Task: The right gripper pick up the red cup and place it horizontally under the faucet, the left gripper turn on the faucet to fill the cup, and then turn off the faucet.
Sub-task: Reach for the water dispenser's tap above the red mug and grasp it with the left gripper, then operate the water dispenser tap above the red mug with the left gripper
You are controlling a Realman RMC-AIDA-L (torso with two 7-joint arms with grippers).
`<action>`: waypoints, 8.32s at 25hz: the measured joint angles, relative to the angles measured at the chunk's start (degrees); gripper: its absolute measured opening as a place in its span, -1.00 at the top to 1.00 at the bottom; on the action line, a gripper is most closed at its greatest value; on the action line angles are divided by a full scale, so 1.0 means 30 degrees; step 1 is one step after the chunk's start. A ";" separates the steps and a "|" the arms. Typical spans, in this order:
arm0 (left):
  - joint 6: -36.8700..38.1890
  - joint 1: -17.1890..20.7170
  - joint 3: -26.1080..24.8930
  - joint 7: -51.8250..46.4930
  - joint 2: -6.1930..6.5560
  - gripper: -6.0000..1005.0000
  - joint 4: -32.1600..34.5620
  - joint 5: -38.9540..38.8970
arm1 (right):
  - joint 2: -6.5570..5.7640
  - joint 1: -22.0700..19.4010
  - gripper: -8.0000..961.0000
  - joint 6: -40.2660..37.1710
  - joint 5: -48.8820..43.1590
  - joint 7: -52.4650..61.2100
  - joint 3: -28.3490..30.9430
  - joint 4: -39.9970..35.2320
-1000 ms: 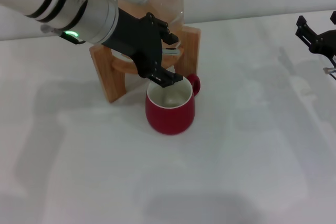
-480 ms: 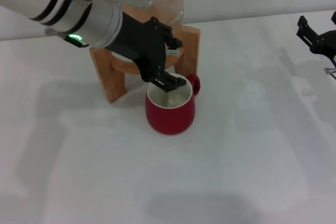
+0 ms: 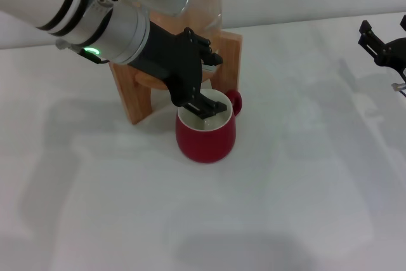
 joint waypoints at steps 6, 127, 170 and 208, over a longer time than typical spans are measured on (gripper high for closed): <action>-0.0236 0.0084 -0.0001 -0.0062 -0.0002 -0.62 0.0307 -0.0004 | -0.0001 0.0000 -0.82 0.0000 -0.0001 0.0010 0.0002 0.0000; 0.4721 1.0563 0.3718 -0.1019 -0.0090 -0.62 0.8147 -0.4669 | 0.0047 0.0614 -0.82 0.0205 -0.0005 -0.0039 0.0001 -0.0058; 0.5171 0.9332 0.3806 -0.0727 0.0000 -0.62 0.6193 -0.4826 | 0.0027 0.0535 -0.82 0.0121 0.0003 -0.0020 -0.0003 -0.0057; 0.4561 0.9315 0.3041 -0.0747 0.0034 -0.62 0.6184 -0.4801 | -0.0001 0.0380 -0.82 0.0027 0.0054 0.0016 -0.0028 -0.0057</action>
